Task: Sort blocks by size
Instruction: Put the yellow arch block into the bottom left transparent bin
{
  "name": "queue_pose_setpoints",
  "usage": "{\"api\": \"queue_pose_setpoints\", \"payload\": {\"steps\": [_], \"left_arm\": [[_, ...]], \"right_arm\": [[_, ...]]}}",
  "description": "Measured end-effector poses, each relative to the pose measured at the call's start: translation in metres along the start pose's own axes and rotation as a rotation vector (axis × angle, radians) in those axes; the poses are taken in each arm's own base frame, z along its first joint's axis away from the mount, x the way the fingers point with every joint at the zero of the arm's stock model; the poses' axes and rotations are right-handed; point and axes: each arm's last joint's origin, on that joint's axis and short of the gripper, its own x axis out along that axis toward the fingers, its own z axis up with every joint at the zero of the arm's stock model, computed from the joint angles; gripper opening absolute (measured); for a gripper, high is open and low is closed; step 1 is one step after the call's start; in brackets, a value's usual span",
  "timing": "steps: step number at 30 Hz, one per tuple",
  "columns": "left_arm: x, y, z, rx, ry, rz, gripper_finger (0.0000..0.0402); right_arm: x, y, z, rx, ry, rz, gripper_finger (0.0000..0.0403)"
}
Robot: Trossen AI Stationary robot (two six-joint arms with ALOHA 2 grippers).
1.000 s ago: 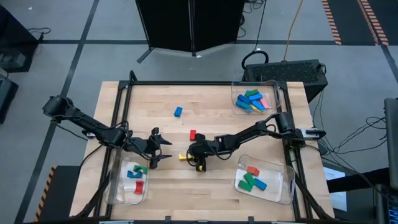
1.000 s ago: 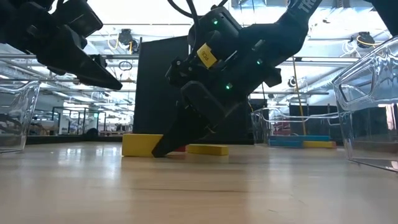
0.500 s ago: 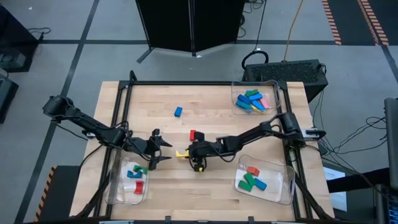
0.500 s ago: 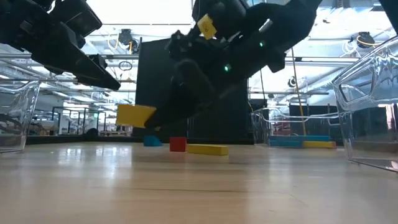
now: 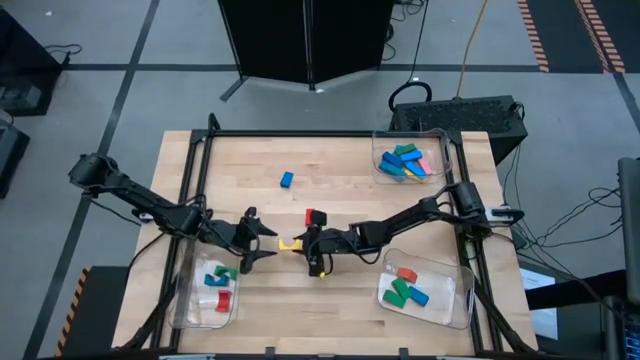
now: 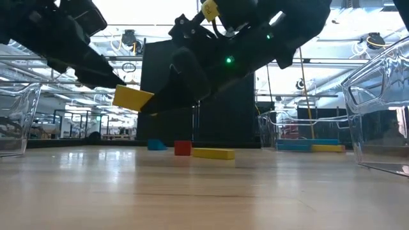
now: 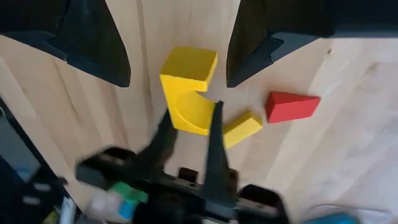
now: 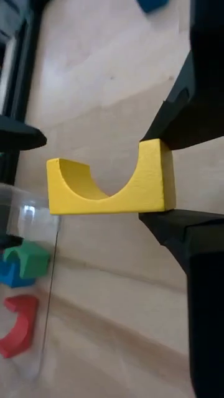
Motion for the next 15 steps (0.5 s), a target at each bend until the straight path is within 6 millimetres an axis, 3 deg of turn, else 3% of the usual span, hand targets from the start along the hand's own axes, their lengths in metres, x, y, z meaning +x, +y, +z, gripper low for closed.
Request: {"api": "queue_pose_setpoints", "payload": {"steps": [8,15], "left_arm": [[0.002,0.008,0.002,-0.186,-0.012,0.058,0.0289],[0.003,0.013,0.005,-0.239,-0.037,0.08,0.0299]], "right_arm": [[-0.006,0.014,0.004,-0.146,-0.04,-0.152,0.0126],[-0.013,0.024,0.01,-0.278,-0.064,-0.364,0.0127]]}}
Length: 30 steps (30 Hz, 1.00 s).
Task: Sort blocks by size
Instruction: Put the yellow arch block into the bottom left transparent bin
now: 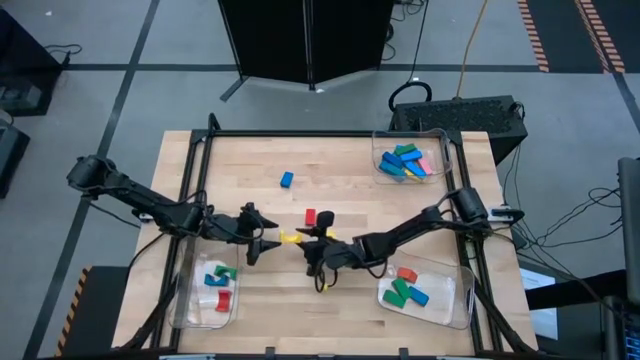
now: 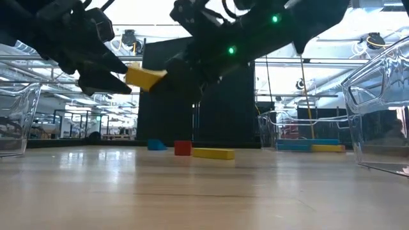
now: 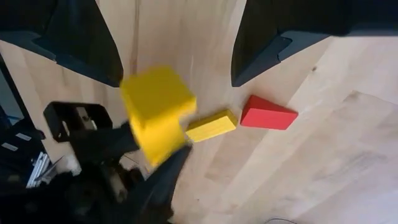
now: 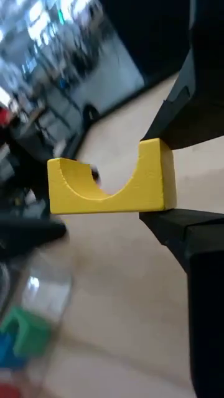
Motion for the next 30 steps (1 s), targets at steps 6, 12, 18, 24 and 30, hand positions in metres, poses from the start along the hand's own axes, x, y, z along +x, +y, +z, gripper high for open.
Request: {"api": "queue_pose_setpoints", "payload": {"steps": [6,12,18,24,30], "left_arm": [[0.0,-0.001,0.002,-0.007,-0.015,-0.021,0.0299],[0.0,-0.002,0.009,-0.035,-0.085,-0.032,0.0299],[0.002,0.004,0.015,-0.057,-0.12,-0.008,0.0299],[0.003,0.007,0.016,-0.059,-0.12,0.001,0.0298],[0.003,0.006,0.016,-0.059,-0.115,-0.012,0.0274]], "right_arm": [[-0.002,-0.002,0.005,-0.061,-0.016,-0.077,0.0127],[-0.002,-0.003,0.005,-0.133,0.001,-0.124,0.0127],[-0.002,-0.004,0.006,-0.142,-0.005,-0.129,0.0127],[-0.002,-0.004,0.007,-0.135,-0.014,-0.133,0.0127],[-0.002,-0.004,0.008,-0.131,-0.019,-0.135,0.0127]]}}
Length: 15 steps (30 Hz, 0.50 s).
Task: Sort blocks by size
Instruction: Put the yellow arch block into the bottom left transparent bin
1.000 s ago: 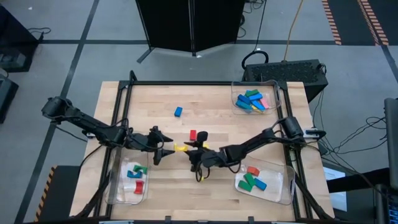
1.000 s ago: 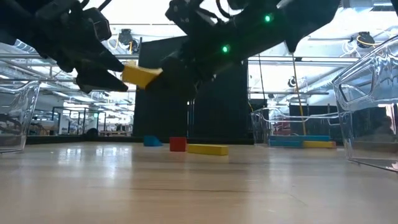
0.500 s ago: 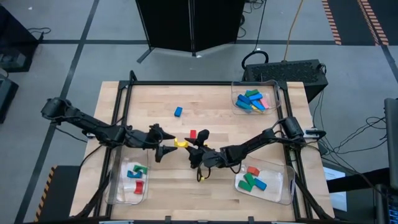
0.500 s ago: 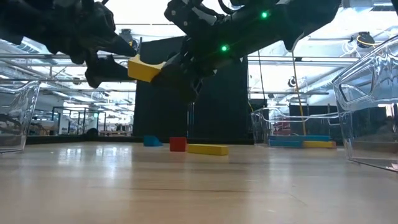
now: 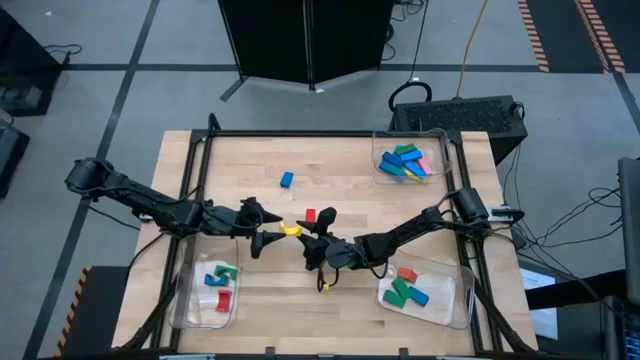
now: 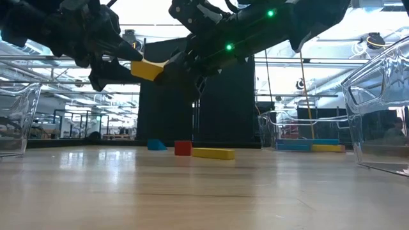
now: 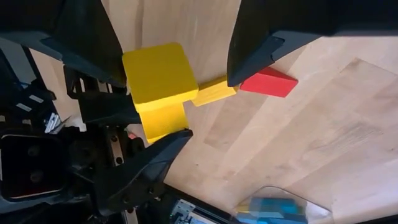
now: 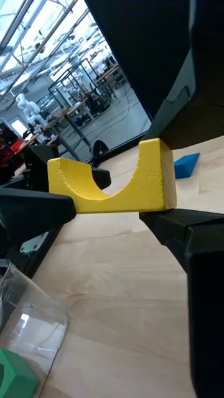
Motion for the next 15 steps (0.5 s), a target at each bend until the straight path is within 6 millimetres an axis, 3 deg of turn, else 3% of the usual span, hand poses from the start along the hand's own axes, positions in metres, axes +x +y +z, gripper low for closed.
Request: {"api": "queue_pose_setpoints", "payload": {"steps": [7,15], "left_arm": [[0.0,-0.0002,0.0003,0.002,-0.003,-0.002,0.0244],[0.0005,-0.0002,0.0058,-0.017,-0.05,-0.015,0.0237]], "right_arm": [[0.0001,-0.0002,0.0,-0.003,0.0,0.0,0.0127],[0.0001,-0.0006,0.0012,-0.042,-0.011,-0.002,0.0127]]}}
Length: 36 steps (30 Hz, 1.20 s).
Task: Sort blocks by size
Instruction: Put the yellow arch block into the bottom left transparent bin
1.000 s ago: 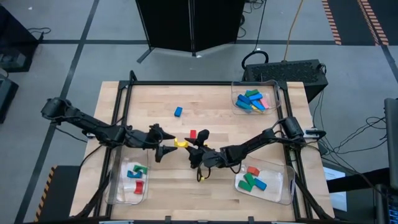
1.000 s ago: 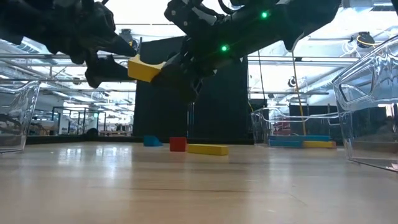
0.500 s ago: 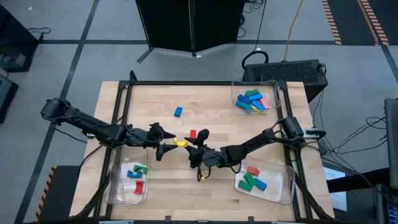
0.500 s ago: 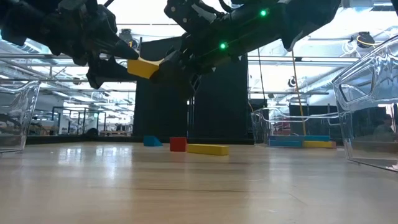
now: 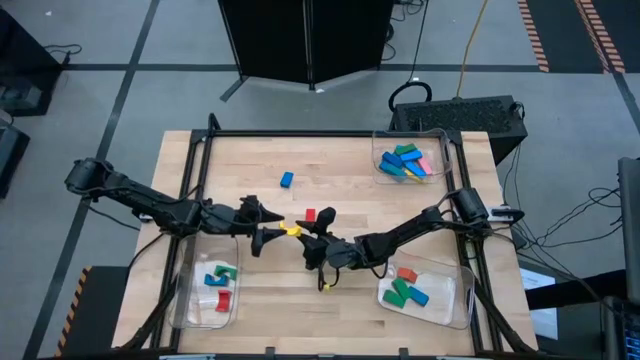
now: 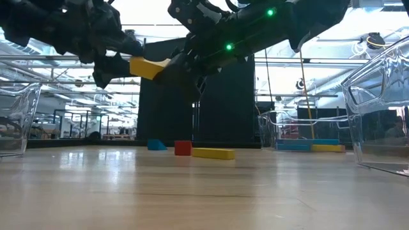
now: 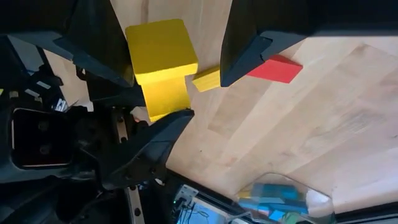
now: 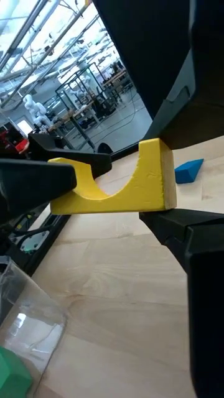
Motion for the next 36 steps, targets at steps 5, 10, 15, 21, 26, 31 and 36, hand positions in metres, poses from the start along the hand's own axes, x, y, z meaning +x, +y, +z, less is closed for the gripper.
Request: {"api": "queue_pose_setpoints", "payload": {"steps": [5,10,15,21,26,31,36], "left_arm": [[0.0004,0.0011,0.0002,-0.001,0.006,-0.002,0.0237],[0.0003,0.0004,-0.0003,-0.006,0.022,-0.027,0.0237],[0.0003,0.0004,-0.0003,-0.006,0.022,-0.028,0.0237],[0.0003,0.0,-0.0004,0.001,0.027,-0.039,0.022],[0.0003,-0.0003,0.0001,0.0,0.023,-0.044,0.0162],[0.0003,-0.0006,0.0006,0.002,0.018,-0.046,0.0129],[0.0003,-0.0007,0.0007,0.015,0.017,-0.047,0.013]], "right_arm": [[0.0,-0.0001,0.0,-0.013,0.0,-0.001,0.0127],[-0.0002,-0.0007,0.0013,-0.007,-0.008,-0.009,0.0127],[-0.0001,-0.0011,0.0017,-0.006,-0.011,-0.013,0.0127],[0.0,-0.0017,0.0023,-0.004,-0.016,-0.017,0.0127],[0.0001,-0.0022,0.0027,-0.017,-0.017,-0.022,0.0127],[0.0001,-0.0023,0.0024,-0.033,-0.012,-0.029,0.0128],[-0.0001,-0.0021,0.0025,-0.023,-0.01,-0.031,0.0139]]}}
